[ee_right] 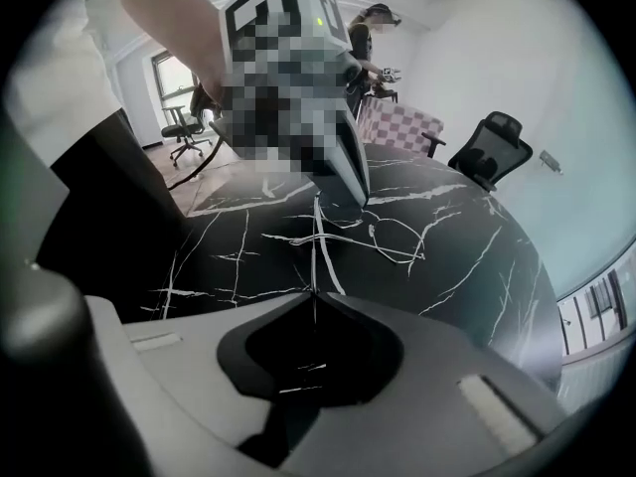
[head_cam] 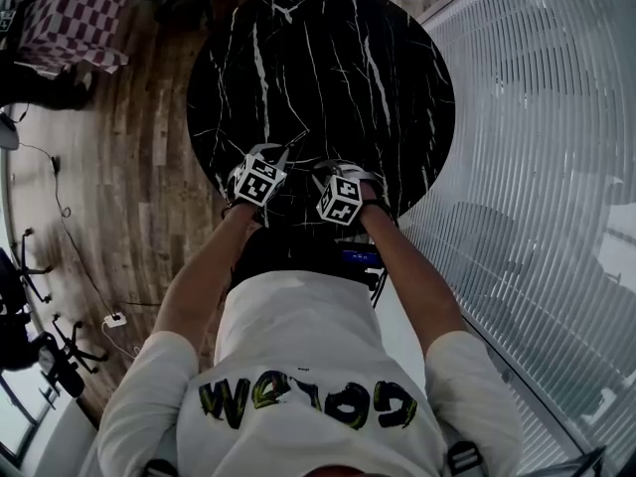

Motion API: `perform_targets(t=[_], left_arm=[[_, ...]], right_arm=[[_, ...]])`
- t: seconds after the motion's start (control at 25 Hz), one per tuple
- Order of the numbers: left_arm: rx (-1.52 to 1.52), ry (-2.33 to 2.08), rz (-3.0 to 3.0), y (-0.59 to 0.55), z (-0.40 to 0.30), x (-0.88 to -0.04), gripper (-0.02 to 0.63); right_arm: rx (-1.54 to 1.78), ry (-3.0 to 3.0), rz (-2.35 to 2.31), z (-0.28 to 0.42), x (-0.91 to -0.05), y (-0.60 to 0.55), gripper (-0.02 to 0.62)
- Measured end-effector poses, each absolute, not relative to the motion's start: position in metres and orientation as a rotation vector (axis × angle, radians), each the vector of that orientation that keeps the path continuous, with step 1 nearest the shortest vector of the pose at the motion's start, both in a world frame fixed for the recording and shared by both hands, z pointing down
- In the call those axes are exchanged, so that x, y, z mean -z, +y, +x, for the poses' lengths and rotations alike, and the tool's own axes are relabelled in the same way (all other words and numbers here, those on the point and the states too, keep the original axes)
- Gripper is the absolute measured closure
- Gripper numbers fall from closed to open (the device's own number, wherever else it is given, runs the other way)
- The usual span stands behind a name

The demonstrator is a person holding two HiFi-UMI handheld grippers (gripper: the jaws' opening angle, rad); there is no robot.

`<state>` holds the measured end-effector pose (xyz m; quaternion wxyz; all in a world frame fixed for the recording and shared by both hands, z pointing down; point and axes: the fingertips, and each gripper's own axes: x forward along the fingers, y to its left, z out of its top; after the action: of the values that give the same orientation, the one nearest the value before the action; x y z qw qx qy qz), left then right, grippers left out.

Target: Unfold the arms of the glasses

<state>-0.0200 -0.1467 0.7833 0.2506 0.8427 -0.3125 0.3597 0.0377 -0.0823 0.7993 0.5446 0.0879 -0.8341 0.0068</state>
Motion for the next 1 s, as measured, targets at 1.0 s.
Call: perform_targets(t=[1.0], left_arm=[[-0.969,-0.899,2.287,-0.157,-0.016,-0.78,0.598]], right_arm=[[-0.194,-2.033,0.218,0.014,-0.801,-0.032,0.594]])
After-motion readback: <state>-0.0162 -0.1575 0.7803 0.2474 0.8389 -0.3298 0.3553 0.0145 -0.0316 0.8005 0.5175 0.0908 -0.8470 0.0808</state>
